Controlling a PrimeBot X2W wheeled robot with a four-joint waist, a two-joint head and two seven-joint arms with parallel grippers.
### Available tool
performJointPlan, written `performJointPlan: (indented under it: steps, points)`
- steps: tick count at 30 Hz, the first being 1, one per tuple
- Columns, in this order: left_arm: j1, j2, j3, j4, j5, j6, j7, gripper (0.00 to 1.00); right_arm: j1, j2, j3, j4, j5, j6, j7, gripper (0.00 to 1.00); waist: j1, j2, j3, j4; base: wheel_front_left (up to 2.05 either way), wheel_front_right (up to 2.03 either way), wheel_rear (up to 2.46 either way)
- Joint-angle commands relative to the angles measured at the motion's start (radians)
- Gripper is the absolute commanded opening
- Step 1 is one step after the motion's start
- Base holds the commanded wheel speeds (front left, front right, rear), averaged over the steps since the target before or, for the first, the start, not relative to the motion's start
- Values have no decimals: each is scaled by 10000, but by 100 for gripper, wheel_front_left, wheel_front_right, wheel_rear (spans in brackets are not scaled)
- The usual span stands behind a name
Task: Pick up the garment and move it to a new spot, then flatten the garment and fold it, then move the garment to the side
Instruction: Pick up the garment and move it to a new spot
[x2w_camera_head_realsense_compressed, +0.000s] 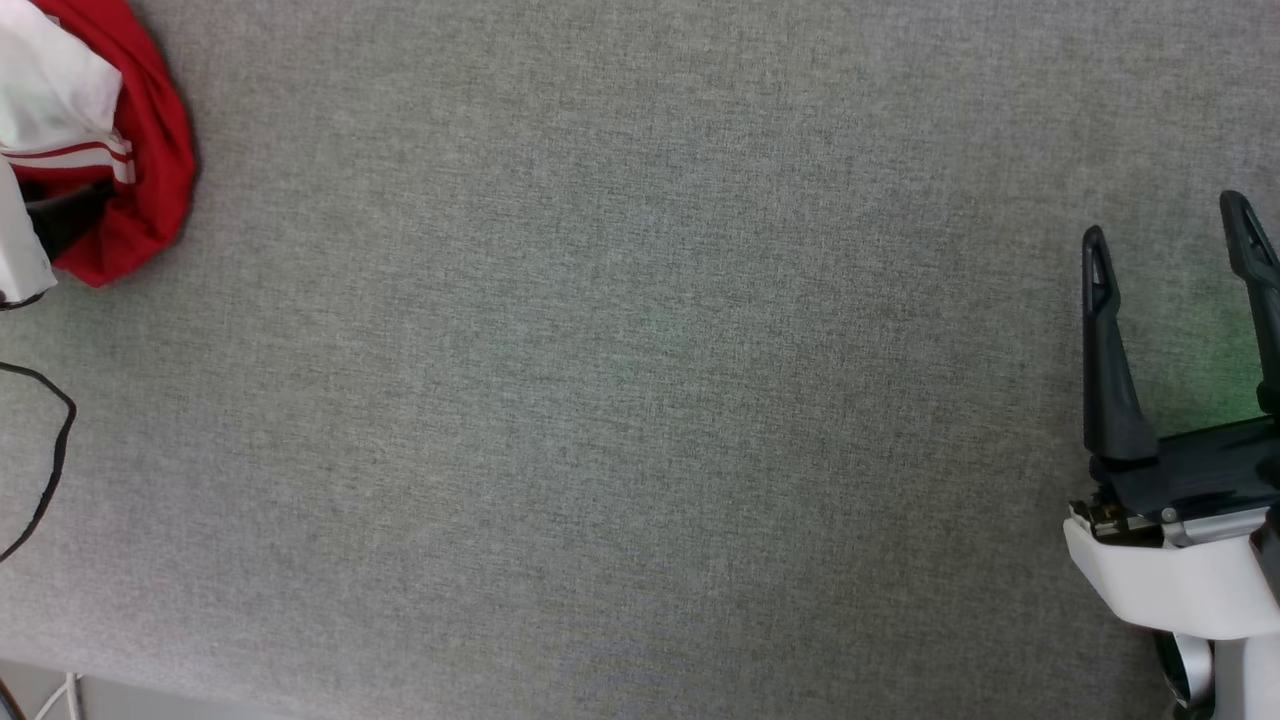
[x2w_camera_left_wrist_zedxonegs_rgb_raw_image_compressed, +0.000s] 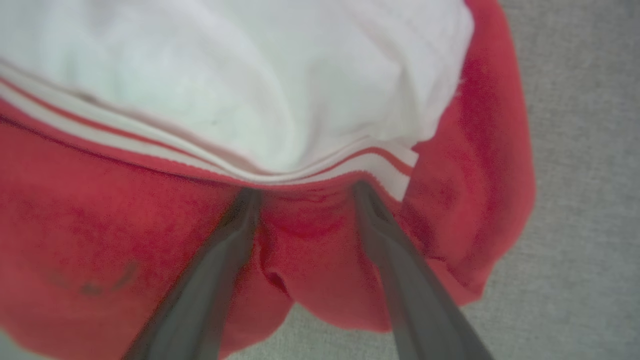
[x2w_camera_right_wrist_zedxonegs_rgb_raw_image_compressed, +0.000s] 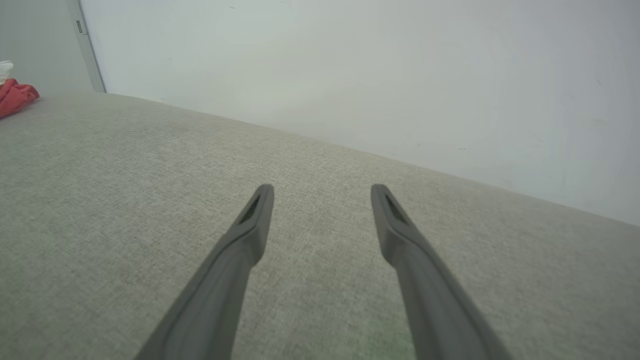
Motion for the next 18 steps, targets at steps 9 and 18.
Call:
performJointPlan:
  steps: [9, 18]
  points:
    - [-685, 370, -602, 150, -313, -9, -896, 0, -155, 142, 180, 292, 216, -7, -21, 100, 0, 0, -854, 59, 0, 0, 0]
    - [-1568, 1205, -1501, -1118, 59, -10, -1034, 0, 19, 440, 416, 792, 575, -7, -19, 100, 0, 0, -2418, -141, 0, 0, 0]
